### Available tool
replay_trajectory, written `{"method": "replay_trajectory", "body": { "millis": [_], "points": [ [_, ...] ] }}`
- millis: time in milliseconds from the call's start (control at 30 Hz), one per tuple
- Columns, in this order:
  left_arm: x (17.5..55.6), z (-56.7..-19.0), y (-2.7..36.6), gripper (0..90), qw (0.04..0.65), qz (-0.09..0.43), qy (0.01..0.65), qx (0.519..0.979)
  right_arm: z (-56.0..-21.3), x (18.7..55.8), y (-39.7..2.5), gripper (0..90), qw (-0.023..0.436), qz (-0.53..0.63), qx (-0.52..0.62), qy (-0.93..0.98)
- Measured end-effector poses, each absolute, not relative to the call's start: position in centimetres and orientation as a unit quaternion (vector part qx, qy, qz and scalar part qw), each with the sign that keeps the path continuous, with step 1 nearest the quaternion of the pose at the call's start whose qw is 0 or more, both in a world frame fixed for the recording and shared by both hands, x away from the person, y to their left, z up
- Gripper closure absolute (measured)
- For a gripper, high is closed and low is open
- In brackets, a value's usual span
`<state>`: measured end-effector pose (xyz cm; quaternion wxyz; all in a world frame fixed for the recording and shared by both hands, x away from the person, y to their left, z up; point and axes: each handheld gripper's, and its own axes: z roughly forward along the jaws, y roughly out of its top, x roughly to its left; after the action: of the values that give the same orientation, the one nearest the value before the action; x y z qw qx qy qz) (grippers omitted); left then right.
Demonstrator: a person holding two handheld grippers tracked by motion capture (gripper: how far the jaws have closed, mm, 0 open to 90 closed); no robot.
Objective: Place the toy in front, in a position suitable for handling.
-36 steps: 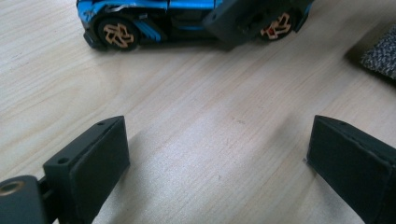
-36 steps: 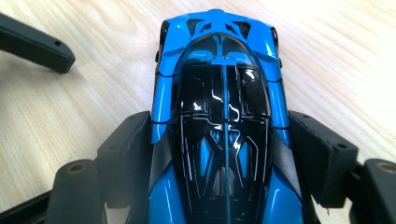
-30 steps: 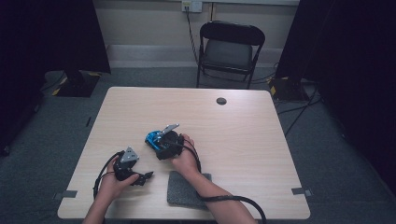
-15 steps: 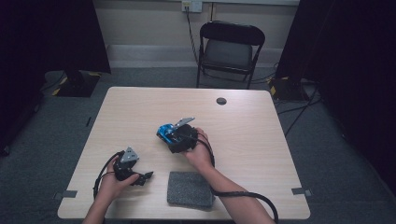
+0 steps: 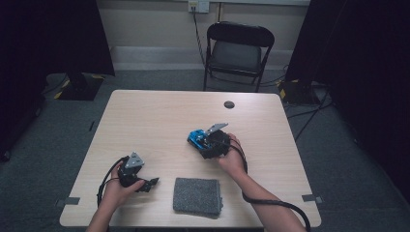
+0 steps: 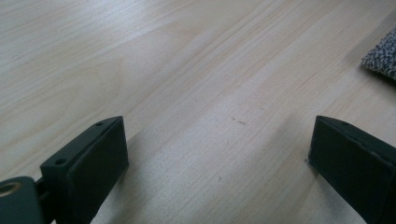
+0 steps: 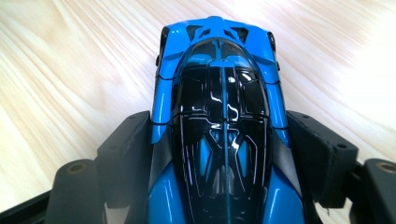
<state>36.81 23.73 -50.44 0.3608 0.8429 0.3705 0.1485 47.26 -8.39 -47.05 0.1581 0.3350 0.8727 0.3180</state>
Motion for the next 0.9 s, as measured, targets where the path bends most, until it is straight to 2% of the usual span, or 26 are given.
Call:
{"method": "replay_trajectory", "body": {
  "millis": [333, 900],
  "points": [
    [36.8, -50.4, 23.7, 3.9, 0.360, 0.149, 0.371, 0.843, -48.4, 47.5, -10.7, 25.8, 0.150, 0.324, 0.351, 0.866],
    [36.8, -50.4, 23.7, 3.8, 0.360, 0.149, 0.372, 0.843, -49.4, 47.4, -11.5, 25.4, 0.150, 0.335, 0.337, 0.867]
  ]
}}
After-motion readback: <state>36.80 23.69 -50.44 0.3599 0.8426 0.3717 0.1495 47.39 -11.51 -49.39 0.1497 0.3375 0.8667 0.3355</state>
